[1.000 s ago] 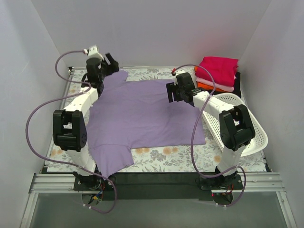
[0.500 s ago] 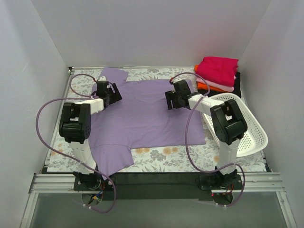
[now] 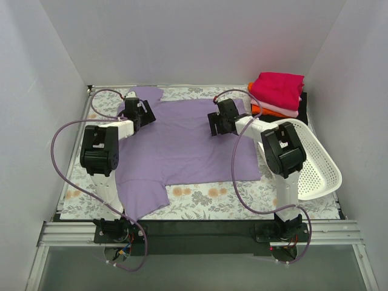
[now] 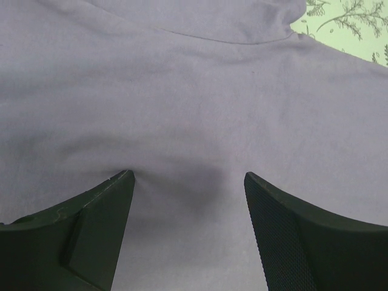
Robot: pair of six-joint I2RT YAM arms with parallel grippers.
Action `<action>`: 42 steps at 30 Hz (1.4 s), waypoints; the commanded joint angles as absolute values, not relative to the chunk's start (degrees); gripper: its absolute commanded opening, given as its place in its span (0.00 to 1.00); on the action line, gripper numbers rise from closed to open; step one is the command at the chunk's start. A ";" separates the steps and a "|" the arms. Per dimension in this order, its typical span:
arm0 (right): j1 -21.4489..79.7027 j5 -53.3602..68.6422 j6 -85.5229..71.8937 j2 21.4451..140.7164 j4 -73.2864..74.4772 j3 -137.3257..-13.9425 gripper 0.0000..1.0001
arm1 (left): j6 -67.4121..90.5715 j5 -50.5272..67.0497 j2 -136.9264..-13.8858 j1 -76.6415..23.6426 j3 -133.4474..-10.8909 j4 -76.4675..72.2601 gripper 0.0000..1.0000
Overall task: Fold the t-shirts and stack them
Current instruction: Fold the tshirt
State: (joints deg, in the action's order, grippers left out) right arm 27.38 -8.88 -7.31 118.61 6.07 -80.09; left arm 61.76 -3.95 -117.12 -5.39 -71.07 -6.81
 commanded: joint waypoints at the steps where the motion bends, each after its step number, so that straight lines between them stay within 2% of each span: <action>1: 27.07 -9.32 -7.29 120.58 7.38 -83.66 0.66 | 60.91 -3.96 -119.97 -4.48 -74.09 -3.43 0.68; 11: 26.89 -7.03 -6.50 121.29 8.35 -87.19 0.66 | 60.20 -2.37 -122.09 -3.69 -79.72 -1.84 0.68; 15: 26.89 -6.15 -6.15 117.35 8.17 -87.10 0.66 | 59.33 -4.91 -112.54 -5.09 -74.46 -6.14 0.68; 22: 26.89 -5.36 -4.66 106.36 5.63 -80.96 0.67 | 62.57 -21.95 -89.33 -9.57 -56.98 -6.33 0.68; 23: 26.81 -5.36 -4.31 105.04 5.02 -79.99 0.67 | 63.54 -26.32 -86.60 -10.97 -54.17 -4.94 0.68; 27: 26.19 -5.10 -4.04 98.37 3.69 -75.86 0.68 | 74.05 -31.01 -72.47 -14.06 -44.40 2.17 0.69; 30: 24.71 -0.46 -5.09 94.94 2.12 -72.43 0.68 | 81.18 -33.38 -65.69 -15.47 -39.74 10.67 0.70; 36: 21.10 4.83 -6.50 90.80 0.53 -67.42 0.68 | 91.56 -35.33 -57.23 -19.51 -37.44 27.12 0.70; 40: 18.90 8.16 -6.94 89.47 0.53 -66.27 0.68 | 100.53 -32.78 -53.36 -19.78 -33.14 31.98 0.70; 42: 17.67 9.31 -7.38 89.47 0.53 -66.09 0.68 | 105.37 -35.14 -52.30 -19.86 -32.26 36.63 0.70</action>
